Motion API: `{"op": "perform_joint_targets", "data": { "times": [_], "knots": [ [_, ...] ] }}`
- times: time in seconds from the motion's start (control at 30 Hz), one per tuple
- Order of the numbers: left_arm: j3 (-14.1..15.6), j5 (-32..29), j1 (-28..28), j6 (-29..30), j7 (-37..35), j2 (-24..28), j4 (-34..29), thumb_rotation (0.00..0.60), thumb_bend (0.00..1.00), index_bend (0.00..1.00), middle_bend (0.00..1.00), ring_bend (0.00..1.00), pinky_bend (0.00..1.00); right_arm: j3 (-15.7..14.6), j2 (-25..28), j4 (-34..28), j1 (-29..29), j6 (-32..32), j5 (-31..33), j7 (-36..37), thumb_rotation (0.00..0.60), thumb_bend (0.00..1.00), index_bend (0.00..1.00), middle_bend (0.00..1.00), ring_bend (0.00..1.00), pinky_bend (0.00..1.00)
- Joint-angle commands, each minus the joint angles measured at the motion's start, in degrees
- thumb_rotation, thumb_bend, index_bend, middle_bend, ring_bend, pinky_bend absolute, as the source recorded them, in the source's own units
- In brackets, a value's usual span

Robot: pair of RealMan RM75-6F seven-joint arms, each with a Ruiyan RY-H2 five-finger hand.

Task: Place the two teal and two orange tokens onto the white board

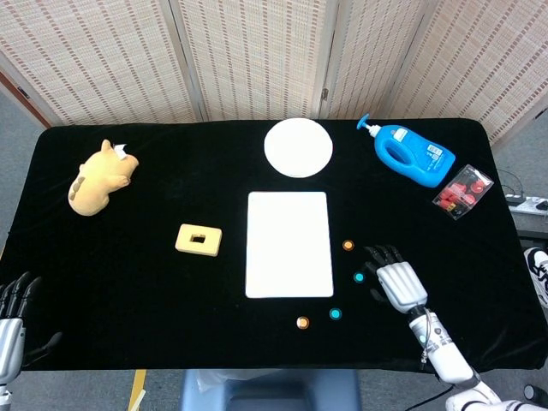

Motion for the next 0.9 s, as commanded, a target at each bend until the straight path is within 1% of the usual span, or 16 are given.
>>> {"op": "perform_joint_targets", "data": {
  "times": [0.03, 0.23, 0.63, 0.9],
  "knots": [
    [0.0, -0.1, 0.1, 0.0, -0.1, 0.0, 0.1, 0.6, 0.21, 0.0, 0.0, 0.01, 0.0, 1.1, -2.5, 2.5, 1.7, -1.9, 1.5, -0.7, 0.6, 0.41, 0.36, 0.12, 0.03, 0.0],
    [0.0, -0.4, 0.2, -0.1, -0.4, 0.1, 0.3, 0.6, 0.21, 0.0, 0.0, 0.01, 0.0, 1.4, -4.2, 4.3, 2.8, -2.8, 2.4, -1.6, 0.6, 0.41, 0.38, 0.12, 0.03, 0.0],
    [-0.1, -0.6, 0.1, -0.5, -0.5, -0.1, 0.7, 0.6, 0.21, 0.0, 0.0, 0.01, 0.0, 0.6, -4.3, 4.8, 2.9, -2.8, 2.9, -1.5, 0.6, 0.41, 0.41, 0.13, 0.04, 0.0],
    [-0.1, -0.9, 0.2, -0.8, -0.6, -0.2, 0.9, 0.6, 0.21, 0.0, 0.0, 0.01, 0.0, 0.6, -4.8, 5.5, 3.3, -3.3, 3.8, -2.2, 0.6, 0.41, 0.42, 0.13, 0.04, 0.0]
  ]
}}
